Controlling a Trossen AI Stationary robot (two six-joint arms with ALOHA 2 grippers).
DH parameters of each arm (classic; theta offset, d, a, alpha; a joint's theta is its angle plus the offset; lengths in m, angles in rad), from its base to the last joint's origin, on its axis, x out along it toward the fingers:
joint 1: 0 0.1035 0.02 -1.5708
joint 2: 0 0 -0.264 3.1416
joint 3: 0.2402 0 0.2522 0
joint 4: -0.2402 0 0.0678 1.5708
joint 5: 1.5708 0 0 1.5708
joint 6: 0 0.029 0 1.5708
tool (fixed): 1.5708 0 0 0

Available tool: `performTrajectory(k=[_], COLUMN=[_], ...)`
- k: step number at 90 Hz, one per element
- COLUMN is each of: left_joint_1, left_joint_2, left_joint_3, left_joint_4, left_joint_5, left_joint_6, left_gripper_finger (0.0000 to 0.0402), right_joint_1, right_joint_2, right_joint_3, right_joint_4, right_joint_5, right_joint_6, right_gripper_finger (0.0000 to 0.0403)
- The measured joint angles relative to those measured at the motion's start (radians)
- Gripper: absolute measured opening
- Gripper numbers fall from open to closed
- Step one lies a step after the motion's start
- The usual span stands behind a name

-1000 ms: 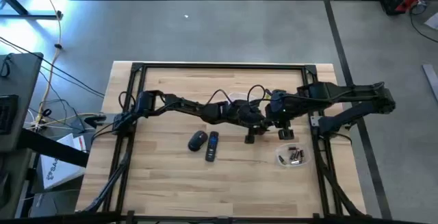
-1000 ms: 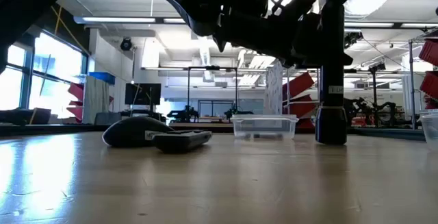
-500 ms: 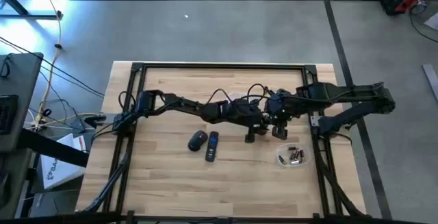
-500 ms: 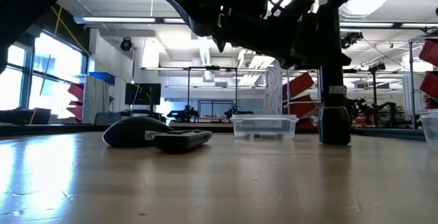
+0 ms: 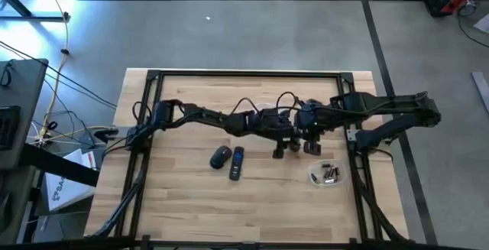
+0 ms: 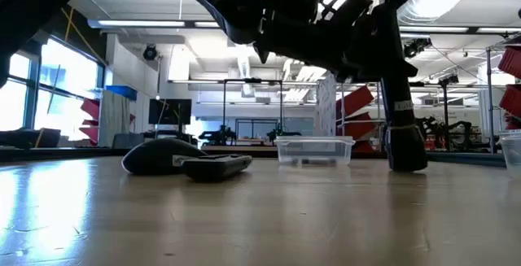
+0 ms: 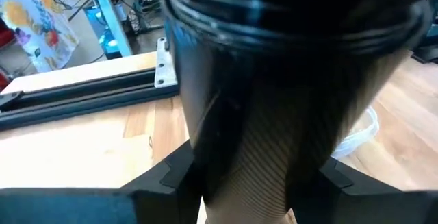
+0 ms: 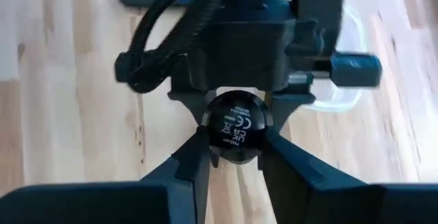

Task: Insert battery
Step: Close the flashlight battery compartment

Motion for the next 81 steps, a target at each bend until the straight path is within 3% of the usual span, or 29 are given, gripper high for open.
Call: performTrajectory(k=[37,54,81], left_joint_1=[-0.016,-0.016,-0.012], left_joint_2=[-0.006,-0.002,-0.002], left_joint_3=[0.064,0.108,0.111], left_joint_4=[-0.172,-0.247,-0.261], left_joint_5=[-0.007,-0.007,-0.004], left_joint_6=[0.07,0.092,0.122], left_gripper_finger=[0.0146,0.0146,0.0146], right_joint_1=[0.035,0.058,0.077], right_joint_2=[-0.009,-0.058,-0.137], right_joint_3=[0.008,0.08,0.081], right_joint_4=[-0.03,-0.05,-0.124], right_joint_5=[-0.017,0.055,0.131], right_joint_6=[0.083,0.091,0.087], right_gripper_finger=[0.0089,0.0089,0.009])
